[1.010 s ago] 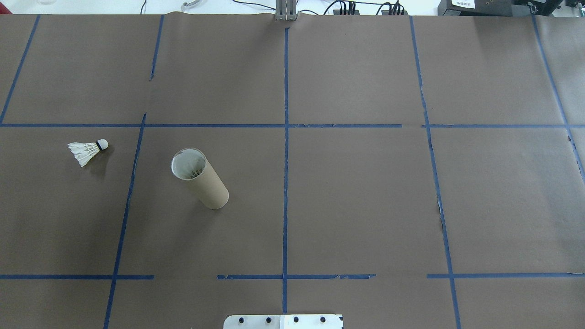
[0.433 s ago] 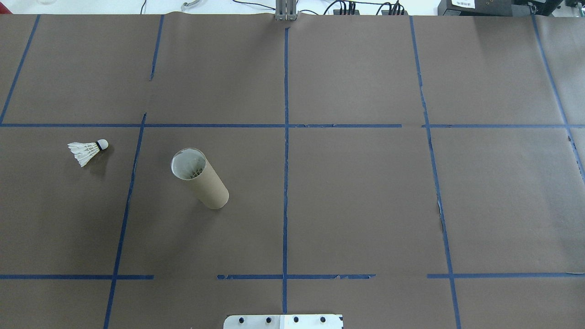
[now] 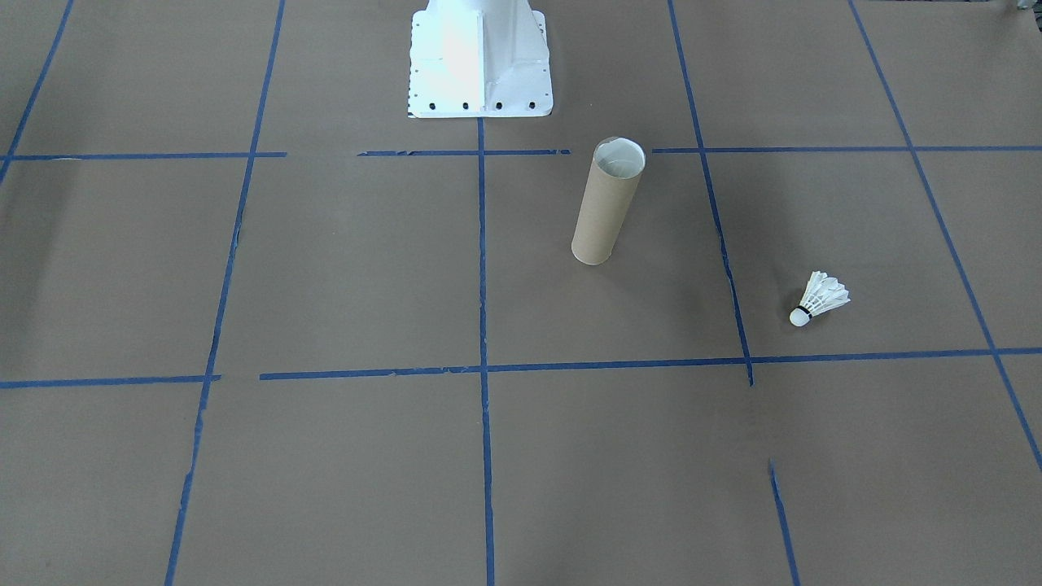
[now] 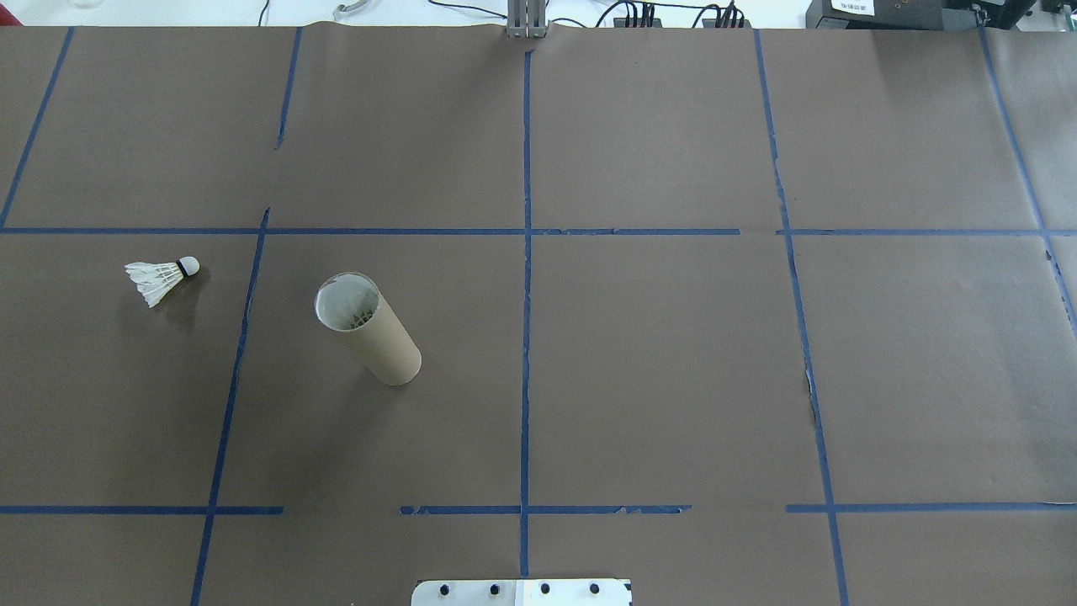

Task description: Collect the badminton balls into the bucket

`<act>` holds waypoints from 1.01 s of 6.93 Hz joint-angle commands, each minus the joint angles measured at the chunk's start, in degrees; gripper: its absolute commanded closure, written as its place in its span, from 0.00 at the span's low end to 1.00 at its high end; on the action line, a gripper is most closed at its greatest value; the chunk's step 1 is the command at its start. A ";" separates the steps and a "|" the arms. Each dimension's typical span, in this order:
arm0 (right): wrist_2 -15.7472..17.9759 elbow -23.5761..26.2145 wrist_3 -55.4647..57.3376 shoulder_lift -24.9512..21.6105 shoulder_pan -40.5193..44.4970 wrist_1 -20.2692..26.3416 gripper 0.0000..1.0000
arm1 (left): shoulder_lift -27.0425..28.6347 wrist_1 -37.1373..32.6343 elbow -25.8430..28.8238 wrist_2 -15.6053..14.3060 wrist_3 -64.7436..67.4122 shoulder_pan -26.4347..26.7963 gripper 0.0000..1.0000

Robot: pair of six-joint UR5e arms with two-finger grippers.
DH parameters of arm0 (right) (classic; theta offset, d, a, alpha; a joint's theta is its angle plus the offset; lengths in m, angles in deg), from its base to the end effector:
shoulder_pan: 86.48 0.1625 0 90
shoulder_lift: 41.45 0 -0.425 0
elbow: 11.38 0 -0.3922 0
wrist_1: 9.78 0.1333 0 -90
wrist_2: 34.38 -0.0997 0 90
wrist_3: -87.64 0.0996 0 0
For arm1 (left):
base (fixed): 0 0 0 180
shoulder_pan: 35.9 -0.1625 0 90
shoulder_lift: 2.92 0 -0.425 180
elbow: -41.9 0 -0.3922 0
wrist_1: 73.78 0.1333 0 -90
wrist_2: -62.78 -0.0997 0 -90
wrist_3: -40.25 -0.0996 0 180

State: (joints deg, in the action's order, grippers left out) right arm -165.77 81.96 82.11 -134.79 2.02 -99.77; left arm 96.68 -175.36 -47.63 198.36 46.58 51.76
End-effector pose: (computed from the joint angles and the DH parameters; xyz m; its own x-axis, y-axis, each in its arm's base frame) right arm 0.0552 -0.4688 0.6615 0.7440 -0.1160 0.6581 0.0983 0.9931 0.0639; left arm -0.0386 -0.5781 0.5493 0.6890 0.1762 -0.7030 0.0380 0.9599 0.2778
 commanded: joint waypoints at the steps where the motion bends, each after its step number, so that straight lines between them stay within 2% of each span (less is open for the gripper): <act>1: 0.00 0.00 0.00 0.00 0.00 0.00 0.00 | -5.52 -19.26 0.94 -0.48 16.90 -3.68 0.00; 3: 0.00 0.00 0.00 0.00 0.00 0.00 0.00 | -8.27 -29.24 1.47 -0.57 32.59 -8.62 0.00; 4: 0.00 0.00 0.00 0.00 0.00 0.00 0.00 | -10.28 -36.68 1.64 -1.01 42.44 -11.34 0.00; 6: 0.00 0.00 0.00 0.00 0.00 0.00 0.00 | -11.18 -51.72 3.83 -6.09 62.47 -17.66 0.00; 7: 0.00 0.00 0.00 0.00 0.00 0.00 0.00 | -11.18 -57.79 4.71 -9.68 72.23 -21.08 0.00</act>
State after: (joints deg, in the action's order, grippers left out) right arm -165.77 81.96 82.10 -134.79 2.02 -99.77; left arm 85.71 -225.06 -44.05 192.47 106.42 34.81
